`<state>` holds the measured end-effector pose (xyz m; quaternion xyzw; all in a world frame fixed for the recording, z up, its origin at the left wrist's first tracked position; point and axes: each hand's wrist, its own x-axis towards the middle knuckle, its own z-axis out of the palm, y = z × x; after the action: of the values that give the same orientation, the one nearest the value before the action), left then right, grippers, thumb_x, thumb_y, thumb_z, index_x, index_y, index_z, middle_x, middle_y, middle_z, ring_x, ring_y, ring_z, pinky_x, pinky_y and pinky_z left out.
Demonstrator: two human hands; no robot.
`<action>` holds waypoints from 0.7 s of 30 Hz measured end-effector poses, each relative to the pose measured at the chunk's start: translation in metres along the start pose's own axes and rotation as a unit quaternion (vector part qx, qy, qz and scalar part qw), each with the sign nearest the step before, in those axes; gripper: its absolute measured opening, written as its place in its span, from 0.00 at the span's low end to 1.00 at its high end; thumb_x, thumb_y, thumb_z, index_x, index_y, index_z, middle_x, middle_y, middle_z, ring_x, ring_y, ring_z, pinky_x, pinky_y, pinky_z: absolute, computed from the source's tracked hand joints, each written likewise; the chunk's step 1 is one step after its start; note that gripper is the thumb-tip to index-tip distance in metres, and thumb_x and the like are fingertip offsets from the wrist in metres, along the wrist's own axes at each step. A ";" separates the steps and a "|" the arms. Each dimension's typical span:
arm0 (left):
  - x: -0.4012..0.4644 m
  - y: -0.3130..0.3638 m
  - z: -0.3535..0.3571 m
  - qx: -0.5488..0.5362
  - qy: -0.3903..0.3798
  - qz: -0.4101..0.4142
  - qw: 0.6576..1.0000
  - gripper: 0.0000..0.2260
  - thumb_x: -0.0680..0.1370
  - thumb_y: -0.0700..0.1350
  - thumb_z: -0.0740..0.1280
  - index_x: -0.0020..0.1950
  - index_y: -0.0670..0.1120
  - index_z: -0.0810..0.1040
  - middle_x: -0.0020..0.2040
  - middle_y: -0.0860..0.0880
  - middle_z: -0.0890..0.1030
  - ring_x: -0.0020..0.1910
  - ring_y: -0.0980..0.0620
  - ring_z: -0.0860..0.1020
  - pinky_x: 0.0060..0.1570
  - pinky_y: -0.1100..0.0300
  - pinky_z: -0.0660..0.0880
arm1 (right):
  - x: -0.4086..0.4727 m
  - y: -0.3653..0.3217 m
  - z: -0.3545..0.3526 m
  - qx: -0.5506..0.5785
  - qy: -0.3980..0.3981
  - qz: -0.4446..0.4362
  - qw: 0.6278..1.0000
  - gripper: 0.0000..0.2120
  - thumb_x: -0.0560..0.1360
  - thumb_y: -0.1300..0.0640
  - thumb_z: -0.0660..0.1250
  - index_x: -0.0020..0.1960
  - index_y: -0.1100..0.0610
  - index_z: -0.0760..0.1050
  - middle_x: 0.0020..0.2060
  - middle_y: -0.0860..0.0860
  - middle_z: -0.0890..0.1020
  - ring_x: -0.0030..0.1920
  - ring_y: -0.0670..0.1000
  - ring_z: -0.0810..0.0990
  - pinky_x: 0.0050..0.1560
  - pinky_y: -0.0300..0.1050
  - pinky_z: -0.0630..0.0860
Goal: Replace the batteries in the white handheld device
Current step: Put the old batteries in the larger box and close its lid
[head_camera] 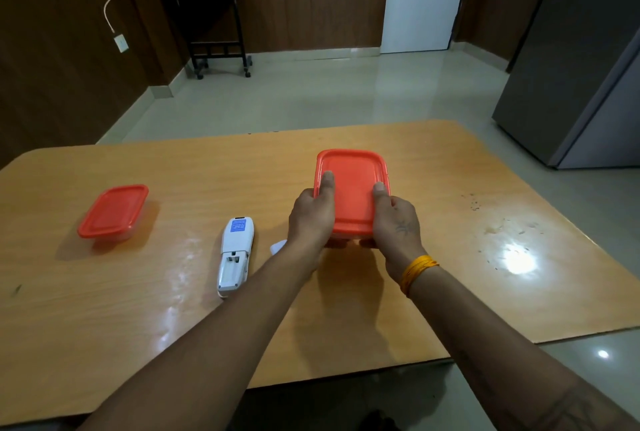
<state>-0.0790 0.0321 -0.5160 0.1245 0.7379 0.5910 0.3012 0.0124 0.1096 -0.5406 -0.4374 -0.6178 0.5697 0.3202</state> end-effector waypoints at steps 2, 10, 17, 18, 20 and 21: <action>0.002 0.001 -0.001 0.030 0.039 0.033 0.998 0.29 0.81 0.72 0.57 0.51 0.46 0.78 0.51 0.44 0.84 0.47 0.39 0.86 0.44 0.39 0.86 | -0.001 0.001 0.002 0.008 -0.002 -0.016 1.000 0.30 0.80 0.31 0.56 0.55 0.57 0.78 0.49 0.58 0.85 0.45 0.61 0.87 0.35 0.56 0.86; 0.000 0.005 -0.006 0.062 0.014 0.038 0.997 0.26 0.84 0.68 0.56 0.62 0.47 0.75 0.52 0.46 0.83 0.45 0.41 0.86 0.41 0.44 0.87 | 0.004 0.000 -0.002 0.027 -0.018 0.020 0.999 0.25 0.83 0.34 0.58 0.57 0.55 0.77 0.54 0.56 0.84 0.48 0.60 0.87 0.40 0.57 0.87; -0.011 -0.006 -0.002 0.055 -0.067 0.025 0.996 0.22 0.80 0.66 0.62 0.49 0.48 0.81 0.56 0.39 0.86 0.52 0.37 0.86 0.50 0.39 0.86 | 0.014 -0.015 -0.031 0.048 -0.003 0.078 0.996 0.30 0.81 0.31 0.56 0.42 0.55 0.78 0.49 0.58 0.86 0.55 0.65 0.84 0.60 0.67 0.81; -0.012 -0.004 -0.002 0.044 -0.058 0.015 0.997 0.24 0.77 0.68 0.62 0.48 0.47 0.82 0.56 0.37 0.87 0.53 0.35 0.86 0.53 0.40 0.85 | 0.012 -0.011 -0.031 0.039 -0.020 0.079 0.996 0.29 0.82 0.32 0.57 0.43 0.56 0.79 0.51 0.60 0.86 0.55 0.65 0.84 0.60 0.66 0.80; -0.009 -0.001 -0.003 0.016 -0.026 -0.003 1.000 0.36 0.69 0.76 0.59 0.50 0.46 0.85 0.55 0.38 0.87 0.54 0.35 0.86 0.58 0.39 0.83 | 0.005 -0.005 -0.028 0.023 -0.057 0.081 0.995 0.30 0.82 0.33 0.58 0.47 0.59 0.82 0.53 0.64 0.86 0.55 0.66 0.84 0.59 0.67 0.80; -0.006 -0.001 -0.004 0.017 -0.009 -0.003 1.000 0.41 0.66 0.80 0.57 0.50 0.45 0.85 0.53 0.39 0.88 0.54 0.35 0.86 0.60 0.37 0.82 | 0.002 -0.005 -0.026 0.021 -0.070 0.079 0.994 0.33 0.80 0.32 0.59 0.51 0.63 0.82 0.54 0.66 0.85 0.54 0.67 0.85 0.60 0.69 0.79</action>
<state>-0.0766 0.0255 -0.5150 0.1326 0.7452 0.5764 0.3080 0.0343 0.1231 -0.5325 -0.4371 -0.5902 0.6352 0.2390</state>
